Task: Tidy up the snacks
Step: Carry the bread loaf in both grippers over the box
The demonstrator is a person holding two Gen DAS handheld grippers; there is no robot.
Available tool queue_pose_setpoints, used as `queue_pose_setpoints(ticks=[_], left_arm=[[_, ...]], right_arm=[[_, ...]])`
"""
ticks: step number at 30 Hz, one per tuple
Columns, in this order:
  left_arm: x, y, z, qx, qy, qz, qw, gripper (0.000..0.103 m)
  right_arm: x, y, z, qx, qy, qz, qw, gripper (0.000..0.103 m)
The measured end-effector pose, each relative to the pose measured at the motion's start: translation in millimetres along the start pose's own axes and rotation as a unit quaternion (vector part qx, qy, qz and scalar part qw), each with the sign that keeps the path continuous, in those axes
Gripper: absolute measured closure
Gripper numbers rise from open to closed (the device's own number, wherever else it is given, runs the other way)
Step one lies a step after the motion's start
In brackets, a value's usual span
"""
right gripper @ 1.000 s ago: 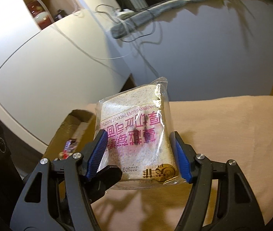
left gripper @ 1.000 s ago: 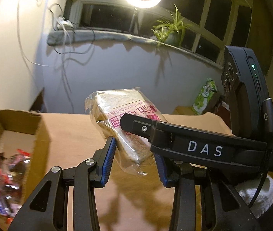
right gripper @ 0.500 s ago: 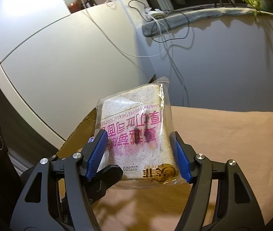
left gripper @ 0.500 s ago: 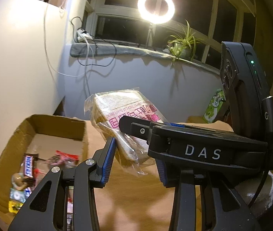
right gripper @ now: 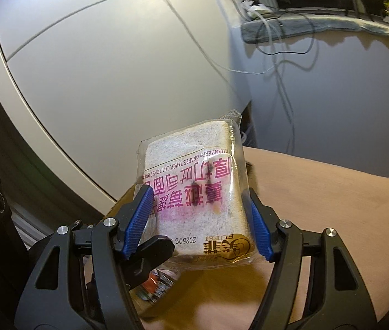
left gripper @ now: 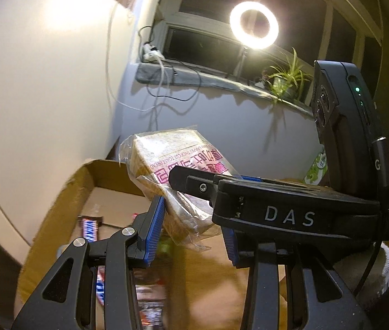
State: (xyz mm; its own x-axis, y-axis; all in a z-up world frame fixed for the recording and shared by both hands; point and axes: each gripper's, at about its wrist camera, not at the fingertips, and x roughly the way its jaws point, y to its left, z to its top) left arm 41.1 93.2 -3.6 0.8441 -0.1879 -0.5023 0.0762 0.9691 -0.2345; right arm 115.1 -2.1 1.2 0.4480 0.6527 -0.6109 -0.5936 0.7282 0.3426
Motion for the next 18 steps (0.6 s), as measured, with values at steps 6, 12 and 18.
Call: queue_pose_setpoints(ticks=[6, 12, 18], left_arm=[[-2.2, 30.7, -0.6, -0.024, 0.007, 0.004, 0.9997, 0.065], [8.8, 52.9, 0.3, -0.051, 0.025, 0.004, 0.9984, 0.065], [18.7, 56.3, -3.4, -0.058, 0.046, 0.004, 0.9972, 0.065]], right_arm=[[25.7, 18.9, 4.7, -0.021, 0.023, 0.004, 1.000, 0.034], [56.0, 25.3, 8.8, -0.026, 0.045, 0.004, 0.999, 0.034], [75.0, 16.3, 9.3, -0.019, 0.066, 0.002, 0.998, 0.034]])
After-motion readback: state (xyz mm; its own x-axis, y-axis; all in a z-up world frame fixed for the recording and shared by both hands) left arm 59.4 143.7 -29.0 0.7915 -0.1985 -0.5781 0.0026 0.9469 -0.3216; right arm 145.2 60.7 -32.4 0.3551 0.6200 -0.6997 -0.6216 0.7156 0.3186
